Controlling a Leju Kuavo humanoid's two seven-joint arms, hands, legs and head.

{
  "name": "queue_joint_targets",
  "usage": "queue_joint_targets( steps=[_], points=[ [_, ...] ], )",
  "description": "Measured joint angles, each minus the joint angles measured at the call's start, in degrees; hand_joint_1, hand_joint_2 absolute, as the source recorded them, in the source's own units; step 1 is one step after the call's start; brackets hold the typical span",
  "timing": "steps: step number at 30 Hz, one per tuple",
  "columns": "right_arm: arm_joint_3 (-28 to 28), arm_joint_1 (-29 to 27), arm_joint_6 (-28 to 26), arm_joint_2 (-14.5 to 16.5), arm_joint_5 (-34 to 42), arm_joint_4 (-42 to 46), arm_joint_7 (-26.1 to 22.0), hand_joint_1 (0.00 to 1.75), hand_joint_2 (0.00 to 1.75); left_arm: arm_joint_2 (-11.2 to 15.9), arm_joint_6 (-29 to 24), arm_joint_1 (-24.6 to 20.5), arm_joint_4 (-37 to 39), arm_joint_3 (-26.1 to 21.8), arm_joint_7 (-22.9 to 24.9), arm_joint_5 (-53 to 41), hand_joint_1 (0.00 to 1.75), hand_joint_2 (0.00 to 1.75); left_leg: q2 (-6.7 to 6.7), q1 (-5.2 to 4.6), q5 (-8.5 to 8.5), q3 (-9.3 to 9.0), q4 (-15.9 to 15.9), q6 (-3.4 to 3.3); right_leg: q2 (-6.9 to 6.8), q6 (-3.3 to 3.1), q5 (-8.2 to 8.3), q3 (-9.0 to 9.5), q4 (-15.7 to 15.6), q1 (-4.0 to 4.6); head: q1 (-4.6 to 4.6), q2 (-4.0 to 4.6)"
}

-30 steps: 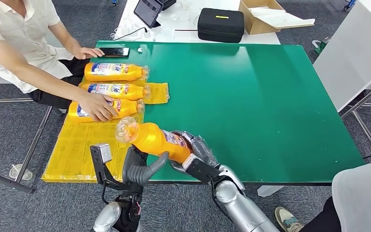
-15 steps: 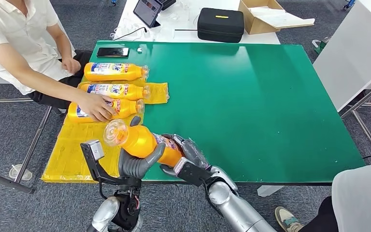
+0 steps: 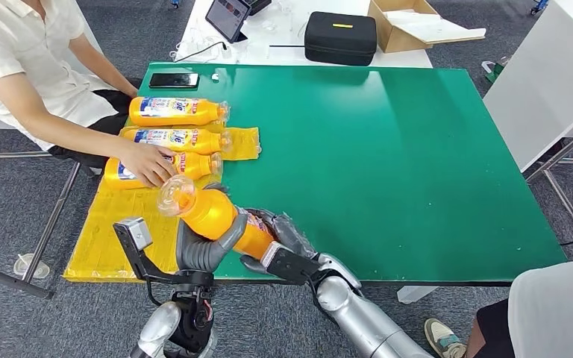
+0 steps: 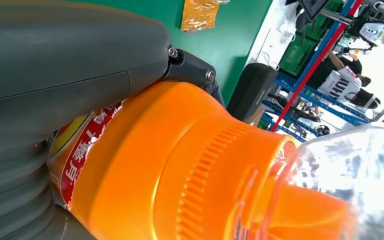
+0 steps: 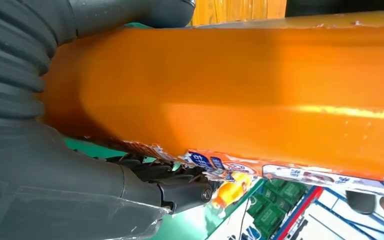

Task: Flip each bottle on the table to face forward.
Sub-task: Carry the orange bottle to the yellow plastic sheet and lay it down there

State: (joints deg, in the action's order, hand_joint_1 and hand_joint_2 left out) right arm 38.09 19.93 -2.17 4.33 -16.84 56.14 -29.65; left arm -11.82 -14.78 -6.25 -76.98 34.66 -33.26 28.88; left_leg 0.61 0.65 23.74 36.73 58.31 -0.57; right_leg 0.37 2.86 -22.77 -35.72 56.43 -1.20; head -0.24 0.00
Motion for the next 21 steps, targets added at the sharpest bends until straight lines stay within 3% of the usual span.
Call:
queue_joint_targets(
  steps=[1, 2, 3, 7, 12, 21],
  points=[
    [0.1, 0.0, 0.2, 0.0, 0.4, 0.0, -0.2, 0.14, 1.75, 0.0, 0.2, 0.0, 0.0, 0.0, 0.0, -0.2, 1.75, 1.75, 0.00, 0.00, 0.00, 0.00, 0.0, 0.00, 0.00, 0.00, 0.00, -0.01, 0.0, 0.00, -0.01, 0.00],
    [0.2, -0.2, 0.6, 0.1, 0.9, 0.0, -0.4, 0.00, 1.75, 0.0, 0.5, 0.0, 0.0, 0.0, -0.1, -0.4, 1.75, 1.75, 0.00, 0.00, 0.00, 0.01, 0.0, 0.00, 0.00, 0.00, 0.00, -0.01, 0.0, 0.00, -0.01, 0.00],
    [0.2, -0.4, 1.2, 0.2, 1.7, 0.0, -0.6, 0.00, 1.75, 0.0, 0.7, 0.0, 0.0, 0.0, -0.2, -0.6, 1.75, 1.75, 0.00, 0.00, 0.00, 0.01, 0.0, 0.00, 0.00, 0.00, 0.00, -0.02, 0.0, 0.00, -0.01, 0.00],
    [-0.1, -1.4, 2.4, 0.7, 5.4, 0.6, -1.1, 0.00, 0.00, 0.0, 1.2, -0.1, 0.0, 0.1, -0.5, -1.2, 1.75, 1.75, 0.00, 0.00, 0.00, 0.07, 0.0, 0.00, 0.00, 0.00, 0.00, -0.06, 0.0, -0.01, 0.01, 0.00],
    [-1.1, -2.5, -2.1, 1.1, 4.3, 1.9, -0.9, 0.00, 0.00, 0.0, 0.6, -0.1, -0.2, 0.1, -1.2, -1.8, 1.75, 1.75, 0.00, 0.00, 0.00, 0.07, 0.0, 0.00, 0.00, 0.00, 0.00, -0.07, 0.0, 0.00, 0.00, 0.00],
    [-3.8, -6.6, -23.6, 0.9, -8.4, 4.0, -3.6, 0.00, 0.00, 0.1, -4.4, 0.6, -3.4, -2.4, -3.1, -4.9, 1.75, 1.75, 0.01, 0.00, 0.01, 0.12, 0.0, 0.00, 0.00, 0.00, 0.00, -0.09, 0.0, 0.00, 0.01, -0.01]
  ],
)
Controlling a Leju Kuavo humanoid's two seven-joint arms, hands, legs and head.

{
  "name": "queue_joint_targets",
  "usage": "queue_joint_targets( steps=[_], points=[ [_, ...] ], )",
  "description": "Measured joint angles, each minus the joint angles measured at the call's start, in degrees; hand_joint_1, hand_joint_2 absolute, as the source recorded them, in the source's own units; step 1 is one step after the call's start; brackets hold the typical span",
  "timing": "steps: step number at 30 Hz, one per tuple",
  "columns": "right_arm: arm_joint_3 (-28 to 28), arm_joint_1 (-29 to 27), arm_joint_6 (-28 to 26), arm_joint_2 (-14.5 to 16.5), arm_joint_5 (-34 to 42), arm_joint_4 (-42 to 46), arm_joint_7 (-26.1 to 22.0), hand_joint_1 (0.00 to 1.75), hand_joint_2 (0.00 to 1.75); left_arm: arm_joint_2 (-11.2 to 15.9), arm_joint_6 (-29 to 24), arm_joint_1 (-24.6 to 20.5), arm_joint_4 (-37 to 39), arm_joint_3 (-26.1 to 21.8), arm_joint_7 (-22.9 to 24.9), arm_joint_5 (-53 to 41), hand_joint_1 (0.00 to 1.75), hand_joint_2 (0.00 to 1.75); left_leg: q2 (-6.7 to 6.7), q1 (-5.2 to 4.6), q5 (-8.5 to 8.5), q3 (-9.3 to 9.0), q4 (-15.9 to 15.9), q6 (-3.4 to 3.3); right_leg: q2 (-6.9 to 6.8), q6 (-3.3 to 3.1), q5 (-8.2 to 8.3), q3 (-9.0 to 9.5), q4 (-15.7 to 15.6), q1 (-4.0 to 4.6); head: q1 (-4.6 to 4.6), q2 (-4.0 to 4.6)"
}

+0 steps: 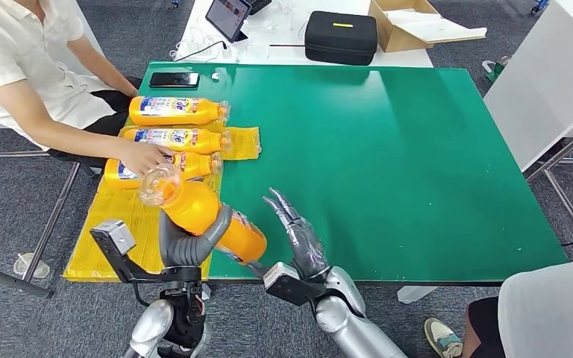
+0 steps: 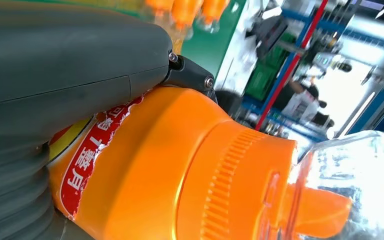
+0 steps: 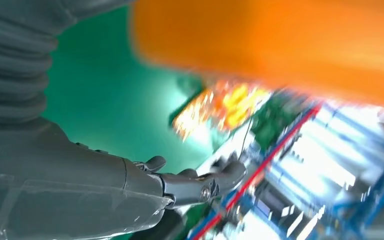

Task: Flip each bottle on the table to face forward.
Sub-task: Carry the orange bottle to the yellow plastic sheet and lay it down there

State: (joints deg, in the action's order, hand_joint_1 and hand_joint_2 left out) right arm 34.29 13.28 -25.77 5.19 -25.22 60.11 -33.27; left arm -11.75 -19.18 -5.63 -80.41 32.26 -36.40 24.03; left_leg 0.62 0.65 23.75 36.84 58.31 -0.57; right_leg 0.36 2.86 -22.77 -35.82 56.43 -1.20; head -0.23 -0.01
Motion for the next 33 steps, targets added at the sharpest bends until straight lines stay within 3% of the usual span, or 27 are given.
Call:
queue_joint_targets(
  steps=[6, 14, 17, 21, 26, 30, 33],
  points=[
    [-4.8, -4.6, -13.0, 0.0, -10.2, 3.4, -4.2, 0.00, 0.00, 0.0, -9.1, 0.8, -1.7, -2.8, -3.2, -10.1, 1.75, 1.75, 0.01, 0.00, 0.00, 0.04, 0.0, 0.00, 0.00, 0.00, 0.00, -0.03, 0.0, 0.00, -0.01, 0.01],
    [-13.5, -8.9, -14.0, 2.2, -15.6, 9.1, -6.5, 0.00, 0.00, -0.1, -15.0, 0.8, -1.9, -5.3, -3.6, -18.0, 1.75, 1.75, 0.00, 0.00, -0.01, 0.04, 0.0, 0.00, 0.00, 0.00, 0.00, -0.03, 0.0, 0.00, 0.00, 0.00],
    [-18.0, -10.9, -14.1, 4.1, -16.1, 15.5, -6.6, 0.00, 0.00, -0.1, -18.9, 0.8, -1.7, -6.8, -3.6, -23.4, 1.75, 1.75, 0.01, 0.00, -0.01, 0.04, 0.0, 0.00, 0.00, 0.00, 0.00, -0.04, 0.0, 0.00, -0.01, 0.01],
    [-21.9, -12.6, -14.2, 5.4, -14.8, 23.4, -6.7, 0.00, 0.00, -0.7, -19.8, 0.6, 0.1, -9.9, -3.6, -35.0, 1.75, 1.75, -0.02, 0.00, 0.00, 0.04, 0.0, 0.00, 0.00, 0.00, 0.00, -0.05, 0.0, 0.00, 0.00, -0.01],
    [-22.6, -13.6, -14.3, 5.9, -14.6, 26.8, -6.7, 0.00, 0.00, -2.1, -19.8, -0.8, 7.6, -15.8, -1.6, -54.5, 1.75, 1.75, -0.03, 0.00, 0.00, 0.02, 0.0, 0.00, 0.00, 0.00, 0.00, -0.04, 0.0, 0.00, 0.00, 0.01],
    [-22.0, -13.9, -14.3, 6.0, -14.3, 26.9, -6.7, 0.00, 0.00, -1.7, -19.4, -4.5, 18.6, -18.1, 6.2, -69.9, 1.75, 1.75, -0.03, 0.00, -0.05, 0.01, 0.0, 0.02, 0.00, -0.01, 0.02, -0.03, 0.0, 0.00, 0.01, 0.01],
    [-21.6, -14.2, -14.2, 6.1, -13.3, 26.9, -6.7, 0.00, 0.00, 0.0, -18.4, -8.1, 28.6, -17.6, 11.1, -76.4, 1.75, 1.75, -0.06, 0.01, -0.07, 0.00, 0.0, 0.05, 0.01, -0.02, 0.03, -0.05, 0.0, 0.01, -0.01, 0.01]
  ],
)
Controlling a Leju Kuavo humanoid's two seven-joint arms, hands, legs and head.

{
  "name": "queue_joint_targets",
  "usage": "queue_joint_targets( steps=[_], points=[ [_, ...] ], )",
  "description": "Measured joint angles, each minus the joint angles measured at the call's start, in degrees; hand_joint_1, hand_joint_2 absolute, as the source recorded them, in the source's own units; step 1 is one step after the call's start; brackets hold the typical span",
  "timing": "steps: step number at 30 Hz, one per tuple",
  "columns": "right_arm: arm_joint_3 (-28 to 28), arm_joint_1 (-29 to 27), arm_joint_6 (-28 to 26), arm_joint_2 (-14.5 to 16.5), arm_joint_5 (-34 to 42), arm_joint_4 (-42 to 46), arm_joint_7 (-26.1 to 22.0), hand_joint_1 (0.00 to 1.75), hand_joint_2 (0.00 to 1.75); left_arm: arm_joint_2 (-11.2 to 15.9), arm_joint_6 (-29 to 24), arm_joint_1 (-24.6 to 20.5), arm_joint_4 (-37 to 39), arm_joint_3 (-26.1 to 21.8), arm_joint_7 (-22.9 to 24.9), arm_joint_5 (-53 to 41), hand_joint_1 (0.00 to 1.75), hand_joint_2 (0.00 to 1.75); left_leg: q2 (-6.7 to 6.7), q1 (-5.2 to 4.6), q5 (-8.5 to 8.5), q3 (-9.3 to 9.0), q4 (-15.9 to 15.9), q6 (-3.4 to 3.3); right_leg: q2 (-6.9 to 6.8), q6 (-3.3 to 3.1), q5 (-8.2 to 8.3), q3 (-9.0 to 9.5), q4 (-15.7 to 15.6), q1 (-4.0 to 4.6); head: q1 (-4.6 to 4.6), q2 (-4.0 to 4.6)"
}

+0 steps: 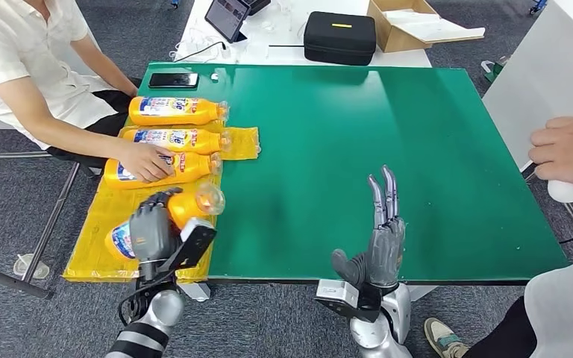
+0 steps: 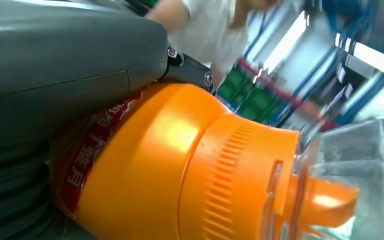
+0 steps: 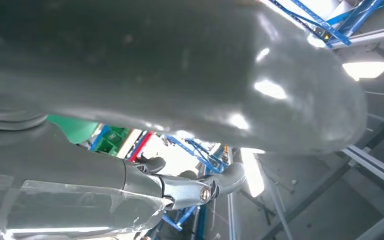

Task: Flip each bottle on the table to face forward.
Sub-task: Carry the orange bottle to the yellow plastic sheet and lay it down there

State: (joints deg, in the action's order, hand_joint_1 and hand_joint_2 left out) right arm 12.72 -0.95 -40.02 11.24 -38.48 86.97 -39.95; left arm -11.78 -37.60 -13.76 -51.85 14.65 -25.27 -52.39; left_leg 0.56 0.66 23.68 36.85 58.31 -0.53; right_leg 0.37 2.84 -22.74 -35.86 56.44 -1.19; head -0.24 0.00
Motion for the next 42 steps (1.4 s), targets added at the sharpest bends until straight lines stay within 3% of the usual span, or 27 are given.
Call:
queue_joint_targets(
  steps=[8, 13, 17, 21, 27, 36, 40, 42],
  points=[
    [0.6, -0.4, 0.0, -0.1, 2.7, -0.5, 0.0, 0.00, 0.00, 3.2, 3.7, -6.4, 13.5, 3.3, 3.6, -5.4, 1.74, 1.75, 0.01, 0.00, 0.01, 0.00, 0.0, 0.01, -0.01, 0.00, -0.01, 0.03, 0.0, -0.01, 0.01, 0.00],
    [1.4, -0.4, 0.0, -0.1, 3.1, -0.8, 0.0, 0.00, 0.00, 4.3, 5.0, -8.3, 16.9, 4.9, 4.6, -6.2, 1.58, 1.75, 0.00, 0.00, 0.01, -0.15, 0.0, 0.02, -0.01, 0.00, -0.01, 0.15, 0.0, 0.00, 0.01, 0.00],
    [2.0, -0.4, 0.0, -0.3, 3.5, -1.2, 0.0, 0.00, 0.00, 5.0, 6.0, -9.3, 18.8, 5.9, 5.7, -7.0, 0.43, 1.75, 0.00, 0.01, 0.01, -0.28, 0.0, 0.03, 0.00, -0.01, -0.01, 0.27, 0.0, 0.01, 0.01, 0.00],
    [2.8, -0.5, 0.0, -0.3, 5.0, -1.9, 0.0, 0.00, 0.00, 5.6, 11.4, -10.6, 20.0, 6.2, 4.4, -4.5, 0.09, 1.75, 0.00, 0.01, 0.00, -0.36, 0.0, 0.03, 0.00, -0.01, -0.01, 0.36, 0.0, 0.01, 0.02, 0.00],
    [3.7, -0.4, 0.0, -0.3, 7.4, -2.7, 0.0, 0.00, 0.00, 6.8, 25.5, -11.7, 20.2, 6.0, -1.4, 3.5, 0.00, 1.75, 0.07, 0.01, 0.01, -0.52, 0.0, 0.03, -0.02, -0.03, -0.06, 0.58, 0.0, -0.02, 0.01, 0.00],
    [4.4, -0.4, 0.0, -0.7, 9.6, -3.7, 0.0, 0.00, 0.00, 8.5, 31.4, -11.6, 19.7, 6.4, -3.1, 6.3, 0.00, 1.75, 0.07, -0.01, 0.09, -0.85, -0.1, 0.08, -0.02, -0.06, -0.10, 0.89, 0.0, -0.02, 0.00, 0.00],
    [4.4, -0.1, 0.0, -0.8, 10.2, -4.3, 0.0, 0.00, 1.75, 9.3, 34.4, -12.0, 19.8, 6.6, -3.3, 7.6, 0.00, 1.75, 0.07, 0.00, 0.10, -1.05, -0.1, 0.10, -0.02, -0.12, -0.14, 1.07, 0.0, 0.00, 0.00, 0.00],
    [4.4, 0.1, 0.0, -0.9, 10.8, -4.6, 0.0, 0.00, 1.75, 9.6, 35.0, -12.1, 19.8, 6.9, -3.3, 7.8, 0.00, 1.75, 0.06, 0.00, 0.11, -1.10, -0.1, 0.12, -0.02, -0.12, -0.14, 1.10, 0.0, 0.00, -0.01, 0.00]
  ],
)
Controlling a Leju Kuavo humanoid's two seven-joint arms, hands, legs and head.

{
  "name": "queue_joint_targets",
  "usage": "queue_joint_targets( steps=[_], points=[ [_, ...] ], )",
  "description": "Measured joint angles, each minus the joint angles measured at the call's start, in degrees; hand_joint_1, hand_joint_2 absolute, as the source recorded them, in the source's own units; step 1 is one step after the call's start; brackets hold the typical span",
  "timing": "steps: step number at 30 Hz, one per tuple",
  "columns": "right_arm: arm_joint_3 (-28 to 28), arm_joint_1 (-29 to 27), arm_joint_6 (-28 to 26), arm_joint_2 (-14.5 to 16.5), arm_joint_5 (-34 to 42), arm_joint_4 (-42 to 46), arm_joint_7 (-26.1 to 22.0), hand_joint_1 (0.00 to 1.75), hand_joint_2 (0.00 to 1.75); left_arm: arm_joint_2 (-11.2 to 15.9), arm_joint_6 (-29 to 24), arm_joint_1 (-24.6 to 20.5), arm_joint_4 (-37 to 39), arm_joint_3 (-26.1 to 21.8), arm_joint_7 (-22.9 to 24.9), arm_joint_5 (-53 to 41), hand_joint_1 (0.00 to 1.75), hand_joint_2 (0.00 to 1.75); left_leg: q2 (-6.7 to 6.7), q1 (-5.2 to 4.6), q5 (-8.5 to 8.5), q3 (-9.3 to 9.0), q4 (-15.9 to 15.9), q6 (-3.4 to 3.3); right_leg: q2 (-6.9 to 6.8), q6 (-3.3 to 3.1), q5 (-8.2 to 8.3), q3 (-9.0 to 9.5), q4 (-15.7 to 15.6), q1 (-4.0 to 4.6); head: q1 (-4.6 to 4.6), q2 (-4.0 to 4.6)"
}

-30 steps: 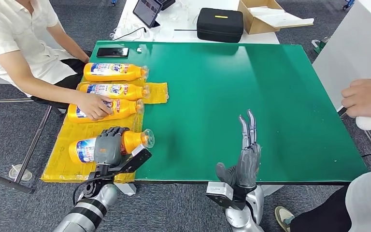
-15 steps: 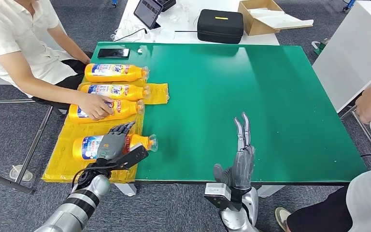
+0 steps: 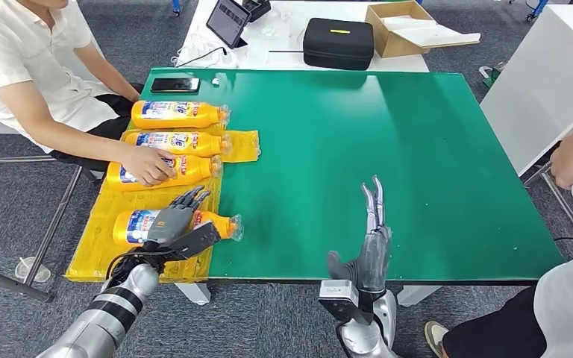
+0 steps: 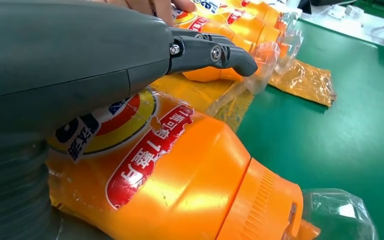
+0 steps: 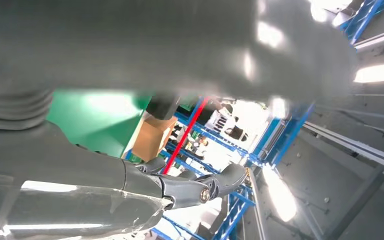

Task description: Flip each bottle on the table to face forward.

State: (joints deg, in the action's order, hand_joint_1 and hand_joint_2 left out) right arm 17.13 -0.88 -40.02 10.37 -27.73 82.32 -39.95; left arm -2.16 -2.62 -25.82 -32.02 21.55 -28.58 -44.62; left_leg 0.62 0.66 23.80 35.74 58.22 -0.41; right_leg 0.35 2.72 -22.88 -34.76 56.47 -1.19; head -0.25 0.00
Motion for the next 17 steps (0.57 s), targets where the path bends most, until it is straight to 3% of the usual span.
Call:
queue_joint_targets(
  steps=[3, 7, 17],
  points=[
    [0.0, 0.3, 0.0, -0.2, 0.3, -0.4, 0.0, 0.00, 1.75, 0.4, 0.5, -0.1, 0.2, 0.6, -0.4, 0.2, 0.00, 1.75, 0.00, 0.00, 0.00, -0.06, 0.0, 0.01, 0.00, 0.00, 0.00, 0.05, 0.0, 0.00, 0.00, 0.00],
    [0.0, 0.5, 0.0, -0.2, 0.5, -0.9, 0.0, 0.00, 1.75, 0.6, 1.0, -0.4, 0.5, 1.1, -0.7, 0.4, 0.00, 0.00, 0.00, 0.00, 0.00, -0.10, 0.0, 0.01, 0.00, 0.00, 0.00, 0.10, 0.0, 0.00, 0.00, 0.00],
    [-0.6, 0.8, 0.0, -0.2, -1.0, -1.9, 0.0, 0.00, 1.75, 2.0, 3.1, -1.3, 0.4, 6.1, -0.9, -4.0, 0.00, 0.00, 0.15, 0.00, -0.03, -0.09, 0.0, -0.01, -0.03, 0.00, -0.02, 0.14, 0.0, -0.01, 0.01, 0.00]
  ],
)
